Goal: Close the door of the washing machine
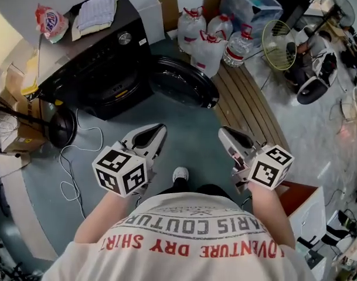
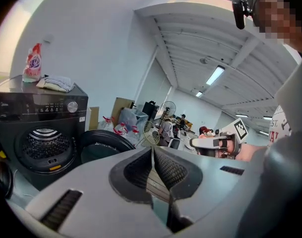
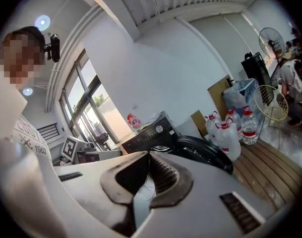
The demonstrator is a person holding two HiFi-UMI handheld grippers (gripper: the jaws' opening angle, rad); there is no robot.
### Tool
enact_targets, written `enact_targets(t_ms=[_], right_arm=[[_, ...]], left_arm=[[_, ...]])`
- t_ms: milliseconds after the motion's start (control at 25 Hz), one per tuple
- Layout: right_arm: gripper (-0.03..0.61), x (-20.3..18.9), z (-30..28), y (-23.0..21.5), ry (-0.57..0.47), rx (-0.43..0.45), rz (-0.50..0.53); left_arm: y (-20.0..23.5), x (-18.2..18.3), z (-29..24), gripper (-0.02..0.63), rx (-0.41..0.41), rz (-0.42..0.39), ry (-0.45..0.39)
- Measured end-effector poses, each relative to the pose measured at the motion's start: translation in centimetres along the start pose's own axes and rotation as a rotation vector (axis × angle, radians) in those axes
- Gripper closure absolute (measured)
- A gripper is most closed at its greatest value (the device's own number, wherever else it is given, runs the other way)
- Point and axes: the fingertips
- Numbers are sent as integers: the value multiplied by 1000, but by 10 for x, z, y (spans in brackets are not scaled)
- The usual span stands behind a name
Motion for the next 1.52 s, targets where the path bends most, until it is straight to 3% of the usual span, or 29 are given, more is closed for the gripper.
enact_targets(t_ms=[360, 480, 720, 880, 1120, 1360, 1520], right_arm=[[541, -7, -16, -81, 52, -143, -12], [417, -4, -34, -109, 88, -162, 21], [305, 0, -76, -153, 201, -101, 169], [265, 0, -105, -178, 269, -34, 270], [262, -21, -151, -217, 408, -1, 426], [264, -36, -202, -249, 477, 42, 433], [264, -57, -232, -264, 536, 49, 515]], left_arm=[[35, -4, -56, 575, -35, 39, 60], [49, -3, -72, 575, -19, 46, 82], [69, 9, -104, 575, 49, 95, 114], [81, 14, -128, 575, 66, 145, 125], [99, 9, -143, 575, 142, 240, 133], [121, 6, -151, 574, 204, 313, 121], [131, -2, -147, 575, 237, 336, 128]])
Point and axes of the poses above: the fingertips, and each gripper's own axes: z backward along the fingers, y to its left, x out of its top, and after that the axes turned 14 degrees about -x, right-handed
